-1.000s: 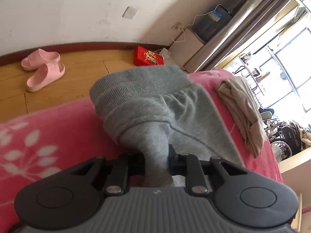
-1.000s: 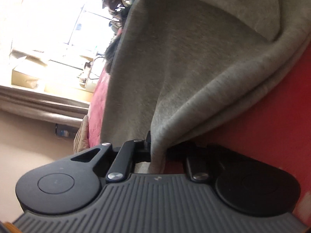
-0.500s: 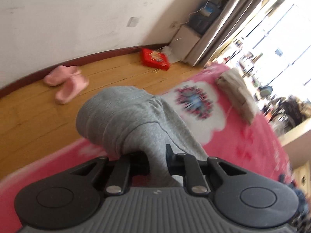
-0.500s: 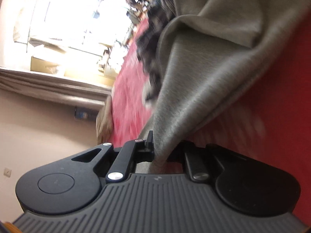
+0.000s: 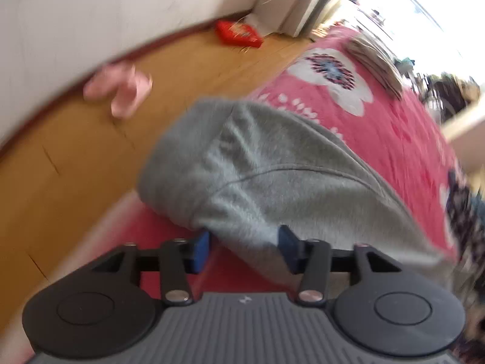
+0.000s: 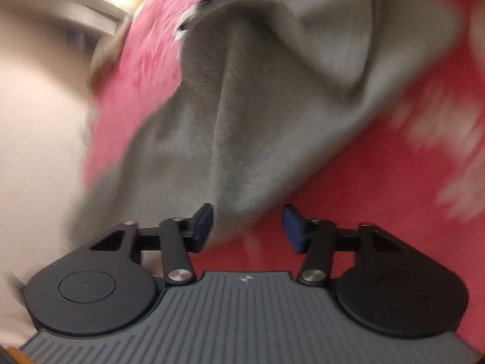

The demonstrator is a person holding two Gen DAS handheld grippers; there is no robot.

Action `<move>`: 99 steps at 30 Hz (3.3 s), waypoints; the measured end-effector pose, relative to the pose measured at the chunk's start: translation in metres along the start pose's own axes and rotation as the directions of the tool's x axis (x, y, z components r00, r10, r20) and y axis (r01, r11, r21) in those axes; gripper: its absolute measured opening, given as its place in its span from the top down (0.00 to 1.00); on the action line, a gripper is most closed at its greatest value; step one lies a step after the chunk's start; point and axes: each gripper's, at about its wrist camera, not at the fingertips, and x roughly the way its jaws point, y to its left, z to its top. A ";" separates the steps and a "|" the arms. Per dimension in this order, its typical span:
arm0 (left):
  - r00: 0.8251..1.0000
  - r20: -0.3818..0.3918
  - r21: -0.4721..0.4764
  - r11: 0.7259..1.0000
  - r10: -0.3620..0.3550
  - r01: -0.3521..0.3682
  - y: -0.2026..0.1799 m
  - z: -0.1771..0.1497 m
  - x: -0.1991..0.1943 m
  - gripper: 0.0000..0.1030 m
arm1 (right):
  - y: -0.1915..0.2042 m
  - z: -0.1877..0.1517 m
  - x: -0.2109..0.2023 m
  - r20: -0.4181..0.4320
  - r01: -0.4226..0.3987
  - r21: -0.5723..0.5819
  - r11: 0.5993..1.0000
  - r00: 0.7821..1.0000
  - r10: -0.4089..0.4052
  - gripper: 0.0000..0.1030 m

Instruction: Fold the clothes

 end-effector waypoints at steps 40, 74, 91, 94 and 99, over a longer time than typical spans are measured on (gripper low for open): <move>0.987 0.117 0.931 0.359 -0.114 -0.069 -0.116 0.039 0.125 0.98 | 0.348 0.011 0.211 -0.249 -0.292 -0.925 0.244 0.949 0.194 0.97; 0.996 -0.023 0.814 0.577 -0.085 0.067 -0.129 0.004 0.069 0.70 | 0.150 0.025 0.079 -0.121 -0.245 -0.473 0.847 0.970 0.212 0.61; 0.998 -0.062 0.507 0.861 -0.011 0.042 -0.041 0.068 0.120 0.96 | 0.068 -0.023 0.100 -0.097 -0.254 -0.300 0.919 0.967 0.236 0.65; 0.997 -0.076 0.468 0.883 -0.010 0.045 -0.036 0.068 0.120 0.96 | 0.067 -0.031 0.098 -0.070 -0.241 -0.296 0.924 0.970 0.231 0.64; 0.998 -0.032 0.445 0.895 0.047 -0.028 -0.057 0.076 0.100 0.79 | 0.069 -0.038 0.094 -0.029 -0.228 -0.275 0.934 0.973 0.229 0.56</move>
